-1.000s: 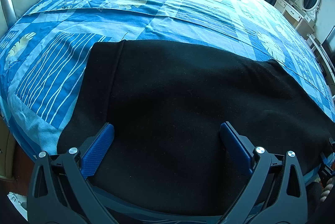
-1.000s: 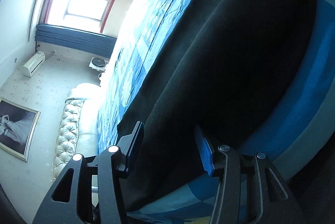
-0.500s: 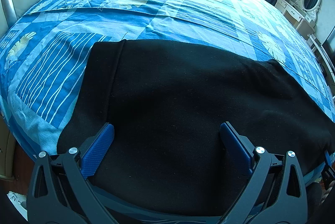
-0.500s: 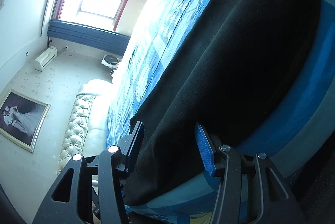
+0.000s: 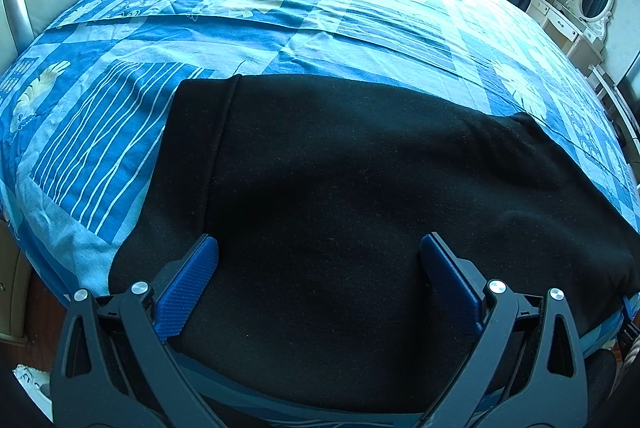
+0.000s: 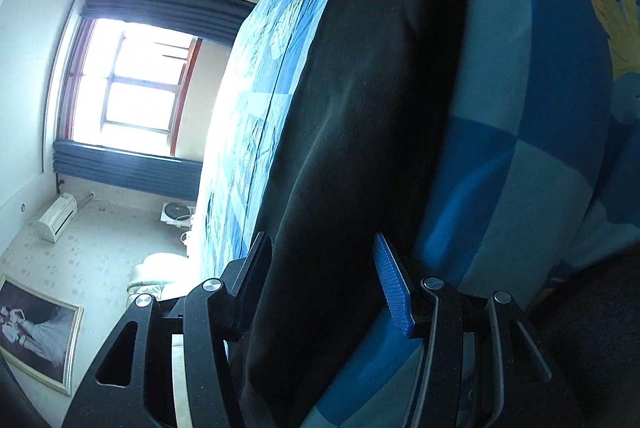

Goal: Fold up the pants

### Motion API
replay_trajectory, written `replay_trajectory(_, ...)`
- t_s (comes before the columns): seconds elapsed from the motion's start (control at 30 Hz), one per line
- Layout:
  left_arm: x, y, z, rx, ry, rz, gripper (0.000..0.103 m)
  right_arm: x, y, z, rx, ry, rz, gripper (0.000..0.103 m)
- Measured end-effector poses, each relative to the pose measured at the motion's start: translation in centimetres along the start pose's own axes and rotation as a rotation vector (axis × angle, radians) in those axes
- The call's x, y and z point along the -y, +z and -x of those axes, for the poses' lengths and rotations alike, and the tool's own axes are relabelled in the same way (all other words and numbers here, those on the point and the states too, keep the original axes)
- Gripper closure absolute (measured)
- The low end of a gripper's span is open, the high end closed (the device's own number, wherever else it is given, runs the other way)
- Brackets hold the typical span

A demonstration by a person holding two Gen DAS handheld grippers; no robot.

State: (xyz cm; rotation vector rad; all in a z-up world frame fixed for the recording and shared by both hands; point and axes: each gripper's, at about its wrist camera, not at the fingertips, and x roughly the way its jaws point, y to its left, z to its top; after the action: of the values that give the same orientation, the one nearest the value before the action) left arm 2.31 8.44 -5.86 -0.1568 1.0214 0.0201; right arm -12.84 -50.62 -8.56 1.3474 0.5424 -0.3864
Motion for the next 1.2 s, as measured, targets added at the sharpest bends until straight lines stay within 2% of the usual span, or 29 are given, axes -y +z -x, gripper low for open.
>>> replay_trajectory(0.2, 0.0, -0.1, 0.0, 0.003, 0.005, -0.001, 0.002, 0.6, 1.9, 0.0, 0.043, 0.015, -0.01, 0.048)
replay_trajectory(0.23, 0.0, -0.1, 0.0, 0.003, 0.005, 0.0, 0.002, 0.4, 2.1, -0.4, 0.045, 0.026, -0.003, 0.045)
replay_trajectory(0.43, 0.0, -0.1, 0.1, 0.006, 0.009, 0.0, 0.002, 0.5, 2.3, -1.7, -0.016, 0.115, 0.014, 0.038)
replay_trajectory(0.63, 0.1, -0.3, 0.0, 0.011, 0.017, -0.005, 0.002, -1.8, -1.1, -3.5, -0.157, 0.19, 0.072, 0.038)
replay_trajectory(1.03, 0.1, -0.2, 0.0, 0.008, 0.012, -0.002, 0.002, -6.3, -9.0, -6.7, -0.398, 0.209, 0.225, 0.038)
replay_trajectory(1.1, 0.1, -0.2, 0.0, 0.007, 0.012, -0.001, 0.002, -6.8, -9.9, -6.7, -0.407, 0.182, 0.27, 0.04)
replay_trajectory(1.2, 0.1, -0.1, 0.0, 0.006, 0.011, 0.0, 0.002, -7.0, -10.4, -6.2, -0.422, 0.146, 0.308, 0.057)
